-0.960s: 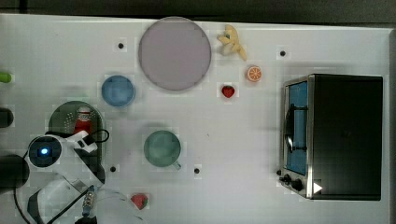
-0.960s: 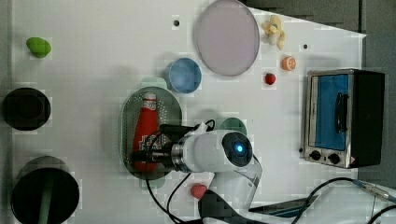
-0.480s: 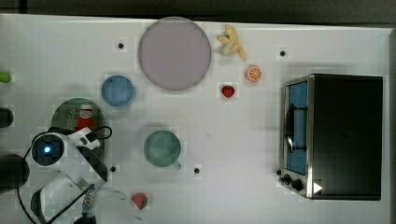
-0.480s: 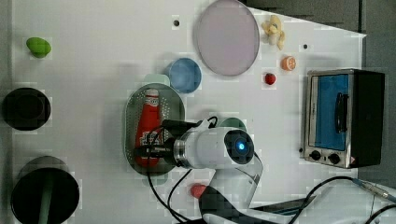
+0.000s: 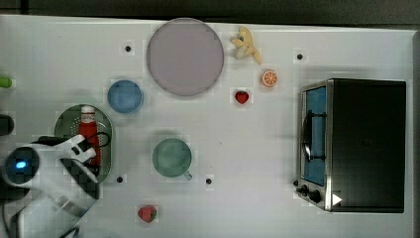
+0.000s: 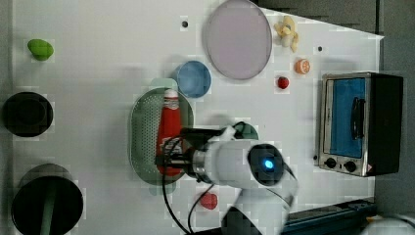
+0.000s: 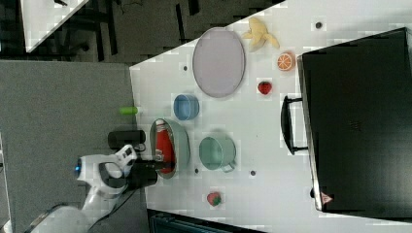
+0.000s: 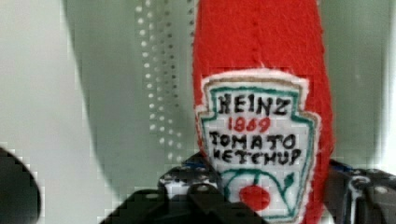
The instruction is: Pick ketchup from strainer and place it on the table
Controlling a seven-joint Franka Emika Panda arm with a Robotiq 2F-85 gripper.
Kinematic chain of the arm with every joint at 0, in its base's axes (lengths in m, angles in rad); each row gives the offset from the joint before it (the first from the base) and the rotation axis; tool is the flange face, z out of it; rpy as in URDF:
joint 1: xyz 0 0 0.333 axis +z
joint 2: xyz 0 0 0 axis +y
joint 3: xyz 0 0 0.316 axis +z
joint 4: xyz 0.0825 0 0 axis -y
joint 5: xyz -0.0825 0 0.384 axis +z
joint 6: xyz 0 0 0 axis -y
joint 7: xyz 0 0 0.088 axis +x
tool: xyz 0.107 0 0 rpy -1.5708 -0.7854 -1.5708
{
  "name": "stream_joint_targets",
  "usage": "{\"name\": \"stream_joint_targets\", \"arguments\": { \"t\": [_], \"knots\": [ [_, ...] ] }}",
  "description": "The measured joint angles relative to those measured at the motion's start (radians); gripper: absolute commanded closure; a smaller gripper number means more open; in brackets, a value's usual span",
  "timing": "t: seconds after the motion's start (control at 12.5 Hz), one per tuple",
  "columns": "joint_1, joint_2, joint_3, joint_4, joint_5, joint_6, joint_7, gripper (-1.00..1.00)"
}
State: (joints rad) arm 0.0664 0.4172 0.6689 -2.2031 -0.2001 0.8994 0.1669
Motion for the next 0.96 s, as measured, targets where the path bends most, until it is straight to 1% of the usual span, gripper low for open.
{"name": "stream_joint_targets", "arguments": {
  "t": [0.16,0.32,0.48,0.64,0.8,0.96],
  "knots": [
    [-0.018,-0.117,0.036,0.029,0.092,-0.101,0.0,-0.21],
    [-0.025,-0.199,0.043,0.107,0.137,-0.185,-0.001,-0.21],
    [-0.04,-0.239,0.042,0.209,0.14,-0.269,-0.008,-0.21],
    [-0.055,-0.235,0.025,0.313,0.152,-0.347,-0.043,-0.21],
    [-0.074,-0.232,-0.034,0.369,0.155,-0.441,-0.114,-0.21],
    [-0.089,-0.213,-0.129,0.392,0.158,-0.468,-0.201,-0.21]
  ]
}}
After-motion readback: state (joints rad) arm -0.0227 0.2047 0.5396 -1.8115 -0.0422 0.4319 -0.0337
